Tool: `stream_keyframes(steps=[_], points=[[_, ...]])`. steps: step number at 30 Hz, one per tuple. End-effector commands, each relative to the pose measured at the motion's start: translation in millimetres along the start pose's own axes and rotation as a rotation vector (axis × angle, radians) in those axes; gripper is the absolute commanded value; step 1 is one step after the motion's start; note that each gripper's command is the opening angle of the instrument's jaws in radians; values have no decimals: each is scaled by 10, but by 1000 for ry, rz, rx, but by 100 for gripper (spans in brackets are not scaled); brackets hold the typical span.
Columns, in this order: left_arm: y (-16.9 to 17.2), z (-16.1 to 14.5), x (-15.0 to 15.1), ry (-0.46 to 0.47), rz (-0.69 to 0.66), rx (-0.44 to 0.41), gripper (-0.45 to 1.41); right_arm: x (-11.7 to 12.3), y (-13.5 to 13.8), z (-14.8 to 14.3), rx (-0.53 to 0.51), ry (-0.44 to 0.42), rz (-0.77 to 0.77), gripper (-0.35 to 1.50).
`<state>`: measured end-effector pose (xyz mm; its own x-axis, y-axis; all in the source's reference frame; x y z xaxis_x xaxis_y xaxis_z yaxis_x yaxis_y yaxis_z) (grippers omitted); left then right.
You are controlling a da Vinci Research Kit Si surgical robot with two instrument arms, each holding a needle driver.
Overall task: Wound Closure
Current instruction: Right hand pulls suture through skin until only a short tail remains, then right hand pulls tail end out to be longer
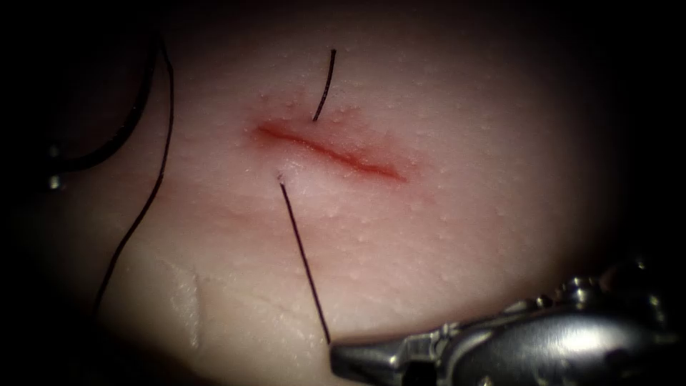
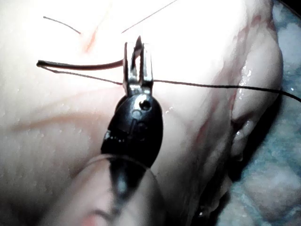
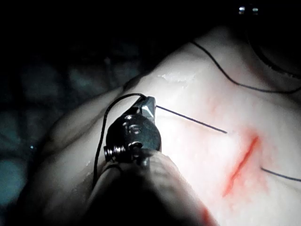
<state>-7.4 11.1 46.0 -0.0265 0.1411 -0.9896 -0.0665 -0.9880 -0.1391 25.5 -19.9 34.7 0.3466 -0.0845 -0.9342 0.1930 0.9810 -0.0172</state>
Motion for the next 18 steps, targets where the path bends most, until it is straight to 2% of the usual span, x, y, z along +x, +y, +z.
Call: stream_keyframes(steps=[1, 2, 3, 6, 9, 12, 15, 18], points=[[8, 5, -6, 1, -4, -1, -45, -5, 0, 5, -14, -19, 35, 106], [8, 5, -6, 1, -4, -1, -45, -8, 3, 2, -26, -33, 43, 125], [8, 5, -6, 1, -4, -2, -45, -15, 11, -9, -51, -69, 48, 135], [9, 4, -6, 1, -4, -2, -45, -29, 28, -28, -74, -106, 71, 140], [9, 5, -6, 1, -4, -2, -45, -51, 56, -50, -93, -140, 122, 140], [8, 6, -6, 1, -4, -1, -45, -67, 74, -57, -120, -168, 179, 140], [8, 7, -7, 1, -4, -1, -45, -83, 94, -55, -178, -187, 315, 128], [7, 8, -7, 1, -4, 0, -45, -95, 110, -46, -278, -132, 539, 133]])
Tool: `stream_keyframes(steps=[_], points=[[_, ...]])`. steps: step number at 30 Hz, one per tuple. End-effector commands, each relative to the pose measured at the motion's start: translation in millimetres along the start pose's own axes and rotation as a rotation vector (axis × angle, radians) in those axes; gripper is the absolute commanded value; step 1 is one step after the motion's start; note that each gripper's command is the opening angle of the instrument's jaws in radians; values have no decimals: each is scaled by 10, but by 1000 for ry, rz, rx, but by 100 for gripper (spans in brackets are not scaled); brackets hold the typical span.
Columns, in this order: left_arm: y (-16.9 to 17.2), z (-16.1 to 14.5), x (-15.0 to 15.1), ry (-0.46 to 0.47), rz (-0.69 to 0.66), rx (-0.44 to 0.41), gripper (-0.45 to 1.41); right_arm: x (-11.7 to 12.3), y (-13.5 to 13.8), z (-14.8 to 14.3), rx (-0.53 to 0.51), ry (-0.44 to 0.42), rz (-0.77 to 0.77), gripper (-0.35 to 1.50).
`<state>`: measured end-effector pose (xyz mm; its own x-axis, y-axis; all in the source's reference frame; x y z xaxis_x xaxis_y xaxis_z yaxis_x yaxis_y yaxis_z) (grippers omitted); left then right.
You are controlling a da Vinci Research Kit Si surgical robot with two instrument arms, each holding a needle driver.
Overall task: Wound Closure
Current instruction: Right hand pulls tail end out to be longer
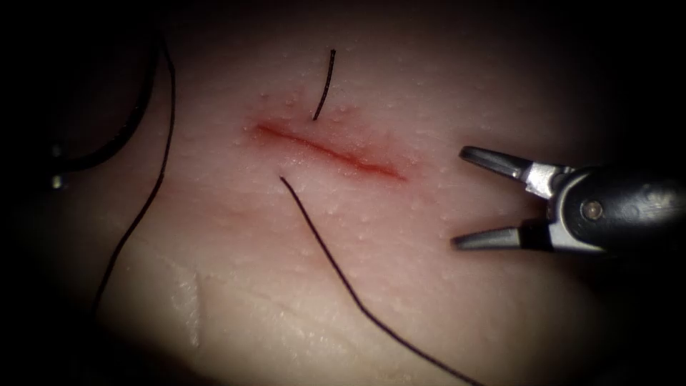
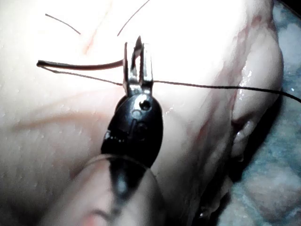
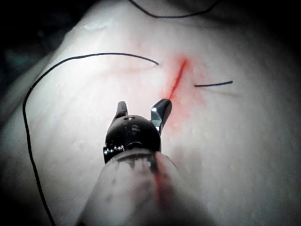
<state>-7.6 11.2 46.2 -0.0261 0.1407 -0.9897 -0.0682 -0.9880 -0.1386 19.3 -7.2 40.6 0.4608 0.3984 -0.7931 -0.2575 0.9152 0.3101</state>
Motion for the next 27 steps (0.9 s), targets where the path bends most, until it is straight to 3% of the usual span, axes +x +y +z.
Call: stream_keyframes(steps=[1, 4, 6, 12, 27], points=[[8, 6, -6, 0, -4, -1, -45, -7, 2, 17, -23, 21, 115, 133], [8, 7, -6, 0, -4, 0, -45, -9, 14, 35, -18, 36, 297, 130], [8, 6, -6, 0, -4, -1, -45, -15, 26, 55, 6, 42, 418, 115], [9, 5, -6, 0, -4, -2, -45, -34, 36, 85, 32, 46, 599, 115], [11, 5, -7, 0, -2, -2, -45, -33, 52, 145, 12, 56, 653, 110]])
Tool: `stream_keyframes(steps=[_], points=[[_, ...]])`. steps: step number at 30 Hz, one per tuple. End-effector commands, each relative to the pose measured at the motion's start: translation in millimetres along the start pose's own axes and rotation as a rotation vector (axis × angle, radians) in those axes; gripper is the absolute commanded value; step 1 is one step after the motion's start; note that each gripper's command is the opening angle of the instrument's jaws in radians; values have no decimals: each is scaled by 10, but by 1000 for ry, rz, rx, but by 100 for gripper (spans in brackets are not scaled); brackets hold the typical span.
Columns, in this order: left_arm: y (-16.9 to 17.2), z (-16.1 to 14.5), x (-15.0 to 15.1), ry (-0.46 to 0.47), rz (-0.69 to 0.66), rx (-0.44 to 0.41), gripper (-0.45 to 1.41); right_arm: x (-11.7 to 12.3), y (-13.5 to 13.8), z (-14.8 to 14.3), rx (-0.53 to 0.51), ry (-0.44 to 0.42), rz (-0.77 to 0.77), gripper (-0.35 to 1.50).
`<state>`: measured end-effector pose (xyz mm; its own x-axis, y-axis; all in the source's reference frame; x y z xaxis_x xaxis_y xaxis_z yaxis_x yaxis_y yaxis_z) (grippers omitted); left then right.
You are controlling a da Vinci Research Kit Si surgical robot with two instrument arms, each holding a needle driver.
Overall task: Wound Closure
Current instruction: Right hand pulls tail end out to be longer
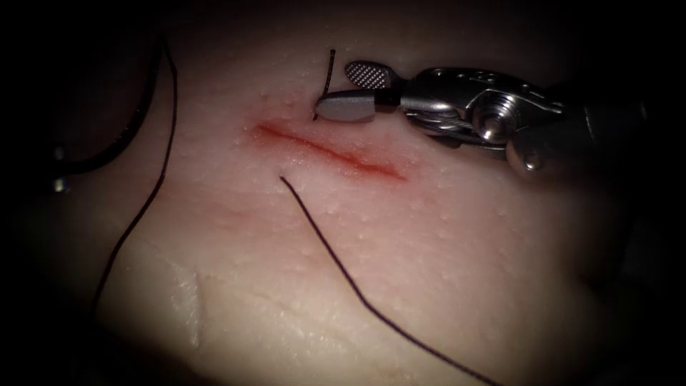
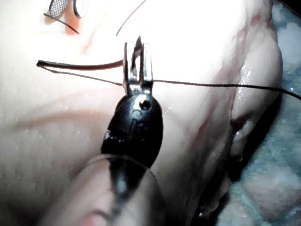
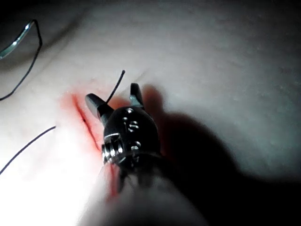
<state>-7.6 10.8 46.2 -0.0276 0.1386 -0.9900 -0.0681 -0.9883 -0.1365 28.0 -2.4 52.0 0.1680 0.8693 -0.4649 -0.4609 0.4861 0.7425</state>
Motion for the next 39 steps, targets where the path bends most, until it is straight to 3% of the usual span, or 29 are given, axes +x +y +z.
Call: stream_keyframes(steps=[1, 4, 11, 12, 13, 17, 32, 39], points=[[8, 6, -5, 2, -4, -2, -45, -6, -2, 11, 0, 1, 4, 110], [7, 6, -5, 2, -5, -2, -45, -7, -2, 15, -4, 3, 3, 110], [7, 6, -5, 1, -4, -1, -45, -7, -5, 26, -9, 3, 15, 69], [8, 5, -5, 1, -4, -2, -45, -7, -5, 25, -8, 3, 15, 9], [8, 5, -5, 1, -4, -2, -45, -7, -5, 25, -9, 0, 15, -35], [8, 6, -5, 2, -4, -2, -45, -1, -4, 21, -66, 9, -76, -35], [-1, 6, -12, -1, -3, 2, -45, 51, -52, -15, -26, 123, -136, -35], [-11, 3, -20, -23, -3, 23, -45, 56, -55, -24, -20, 136, -146, -35]])
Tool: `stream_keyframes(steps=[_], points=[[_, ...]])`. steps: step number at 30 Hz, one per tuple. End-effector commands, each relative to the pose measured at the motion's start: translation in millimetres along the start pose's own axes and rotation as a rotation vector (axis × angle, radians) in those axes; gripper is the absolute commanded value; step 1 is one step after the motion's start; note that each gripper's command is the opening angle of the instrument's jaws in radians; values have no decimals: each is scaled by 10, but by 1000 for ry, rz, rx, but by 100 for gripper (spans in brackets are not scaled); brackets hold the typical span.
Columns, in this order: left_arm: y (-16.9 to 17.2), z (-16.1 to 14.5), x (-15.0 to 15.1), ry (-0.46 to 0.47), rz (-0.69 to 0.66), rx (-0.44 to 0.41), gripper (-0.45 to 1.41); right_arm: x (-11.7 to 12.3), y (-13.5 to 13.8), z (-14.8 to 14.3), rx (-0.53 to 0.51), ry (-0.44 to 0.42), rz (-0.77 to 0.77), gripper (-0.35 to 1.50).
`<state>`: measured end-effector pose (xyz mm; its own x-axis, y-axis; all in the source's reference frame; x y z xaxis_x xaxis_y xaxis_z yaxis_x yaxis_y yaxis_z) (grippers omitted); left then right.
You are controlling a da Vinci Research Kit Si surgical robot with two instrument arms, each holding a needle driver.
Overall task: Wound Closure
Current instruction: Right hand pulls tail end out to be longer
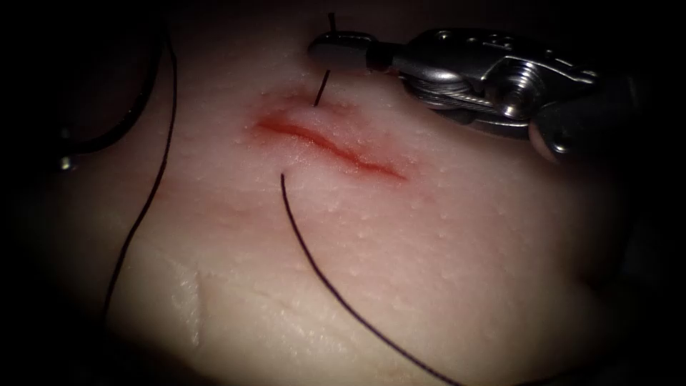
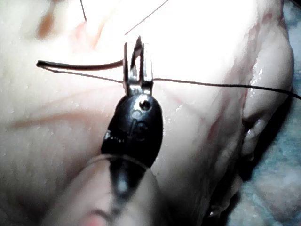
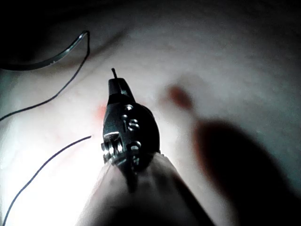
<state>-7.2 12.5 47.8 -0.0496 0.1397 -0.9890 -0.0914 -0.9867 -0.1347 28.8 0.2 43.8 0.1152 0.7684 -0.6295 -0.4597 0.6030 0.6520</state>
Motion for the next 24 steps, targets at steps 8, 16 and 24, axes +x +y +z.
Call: stream_keyframes(steps=[8, 16, 24], points=[[0, 5, -12, -12, -2, 7, -45, 0, -3, -1, 5, 15, 3, -35], [-5, 2, -18, -8, -1, 14, -45, 5, -6, -4, 8, 26, -2, -35], [-11, 0, -35, -20, 11, 29, -45, 6, -5, -3, 6, 68, -9, 115]])
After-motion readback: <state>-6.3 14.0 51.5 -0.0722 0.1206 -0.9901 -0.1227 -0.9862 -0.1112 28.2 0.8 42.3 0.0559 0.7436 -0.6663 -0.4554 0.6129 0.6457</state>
